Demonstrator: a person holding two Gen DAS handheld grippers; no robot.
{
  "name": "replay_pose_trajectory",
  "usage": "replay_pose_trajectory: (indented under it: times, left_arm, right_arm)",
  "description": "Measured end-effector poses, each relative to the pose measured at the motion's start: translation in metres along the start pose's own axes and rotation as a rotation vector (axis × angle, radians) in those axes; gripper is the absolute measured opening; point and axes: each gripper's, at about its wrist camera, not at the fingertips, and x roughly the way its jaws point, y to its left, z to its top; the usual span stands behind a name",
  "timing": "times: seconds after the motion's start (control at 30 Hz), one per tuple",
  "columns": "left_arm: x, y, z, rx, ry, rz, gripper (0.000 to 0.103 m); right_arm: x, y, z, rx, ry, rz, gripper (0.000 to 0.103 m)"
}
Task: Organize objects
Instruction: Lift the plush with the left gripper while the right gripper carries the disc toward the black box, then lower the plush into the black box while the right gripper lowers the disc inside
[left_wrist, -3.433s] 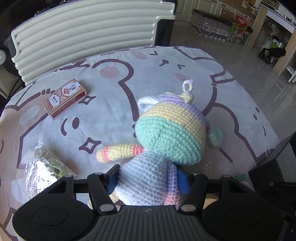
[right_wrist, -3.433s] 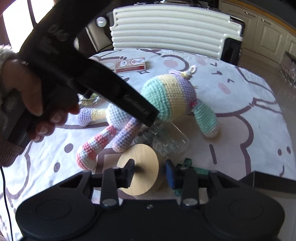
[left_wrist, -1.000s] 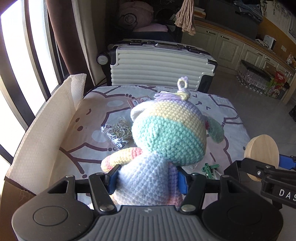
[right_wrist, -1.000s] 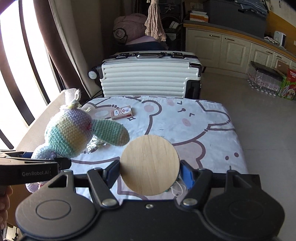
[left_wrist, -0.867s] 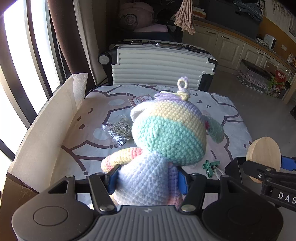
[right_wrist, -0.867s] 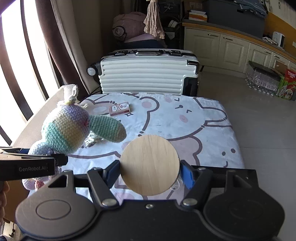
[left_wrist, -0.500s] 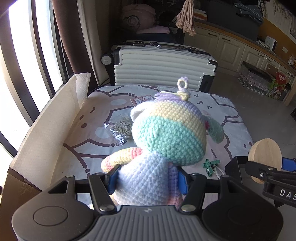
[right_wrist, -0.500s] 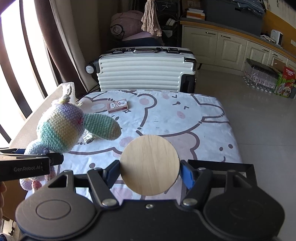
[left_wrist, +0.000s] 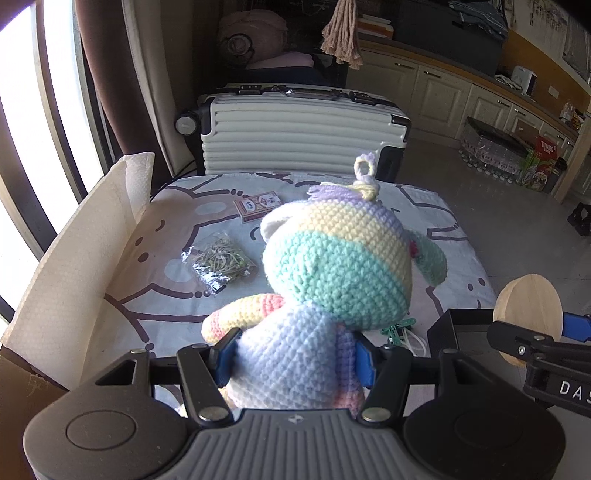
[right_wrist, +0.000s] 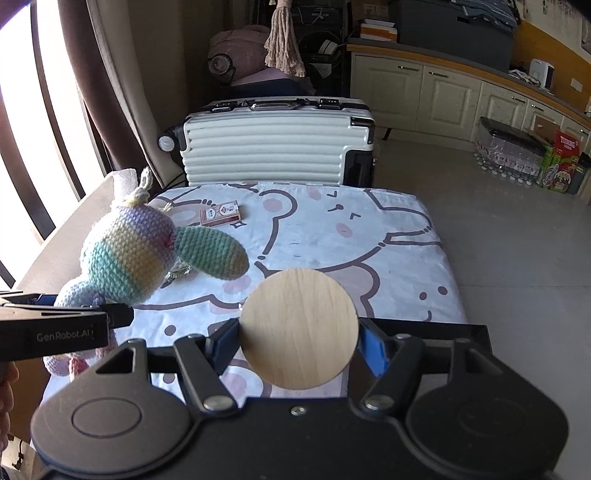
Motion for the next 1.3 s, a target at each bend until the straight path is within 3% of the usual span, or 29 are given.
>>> replay_pose_trajectory:
  times: [0.7,1.3]
  left_arm:
    - [0.028,-0.125,0.004,0.196,0.026,-0.154,0.062]
    - [0.050,-0.196,0.000,0.283,0.013,-0.294,0.062]
  right_arm:
    - [-0.015,-0.108,-0.026,0.128,0.026,-0.116,0.070]
    - [-0.009,-0.168,-0.049,0.227,0.067,-0.157,0.070]
